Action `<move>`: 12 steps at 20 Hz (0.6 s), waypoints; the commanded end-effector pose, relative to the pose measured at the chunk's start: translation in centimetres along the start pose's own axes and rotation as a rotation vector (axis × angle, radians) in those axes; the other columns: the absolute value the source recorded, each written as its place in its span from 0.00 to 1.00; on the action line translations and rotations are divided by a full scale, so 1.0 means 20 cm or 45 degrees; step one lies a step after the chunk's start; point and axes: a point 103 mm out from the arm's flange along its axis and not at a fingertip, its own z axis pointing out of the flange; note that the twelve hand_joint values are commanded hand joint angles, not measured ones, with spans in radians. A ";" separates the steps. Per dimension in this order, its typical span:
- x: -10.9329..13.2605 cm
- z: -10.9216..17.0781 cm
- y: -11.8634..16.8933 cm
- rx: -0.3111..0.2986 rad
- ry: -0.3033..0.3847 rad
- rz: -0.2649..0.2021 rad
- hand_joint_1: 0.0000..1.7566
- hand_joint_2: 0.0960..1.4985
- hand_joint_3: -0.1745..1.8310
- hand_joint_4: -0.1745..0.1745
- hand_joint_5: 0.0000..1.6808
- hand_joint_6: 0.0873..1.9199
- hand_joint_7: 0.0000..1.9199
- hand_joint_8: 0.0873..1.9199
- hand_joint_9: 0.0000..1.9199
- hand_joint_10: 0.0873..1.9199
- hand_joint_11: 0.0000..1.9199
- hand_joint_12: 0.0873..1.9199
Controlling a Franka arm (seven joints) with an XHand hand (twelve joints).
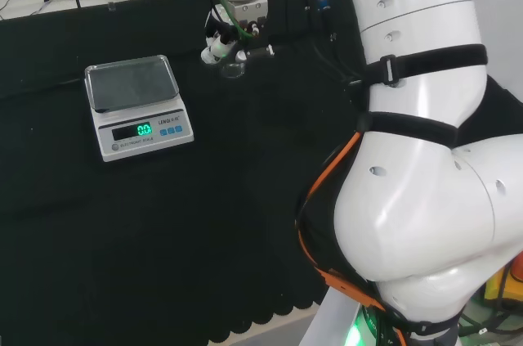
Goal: Put the beaker on the electronic balance.
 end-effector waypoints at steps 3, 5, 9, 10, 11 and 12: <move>0.02 -0.20 -0.03 -0.060 -0.006 -0.024 0.60 0.58 0.25 1.00 0.62 0.47 0.56 0.49 0.67 0.23 0.51 0.57; 0.04 -0.23 -0.03 -0.069 -0.010 -0.032 0.60 0.58 0.26 1.00 0.62 0.47 0.56 0.49 0.67 0.23 0.51 0.57; 0.08 -0.31 -0.05 -0.089 -0.008 -0.051 0.60 0.57 0.26 1.00 0.63 0.47 0.56 0.49 0.68 0.23 0.51 0.57; 0.10 -0.34 -0.05 -0.096 -0.009 -0.061 0.60 0.57 0.27 1.00 0.63 0.47 0.56 0.49 0.68 0.23 0.52 0.57; 0.12 -0.36 -0.06 -0.101 -0.013 -0.069 0.60 0.56 0.27 1.00 0.63 0.47 0.56 0.49 0.68 0.23 0.52 0.56; 0.14 -0.38 -0.06 -0.105 -0.015 -0.079 0.60 0.56 0.28 1.00 0.63 0.47 0.56 0.49 0.68 0.23 0.52 0.56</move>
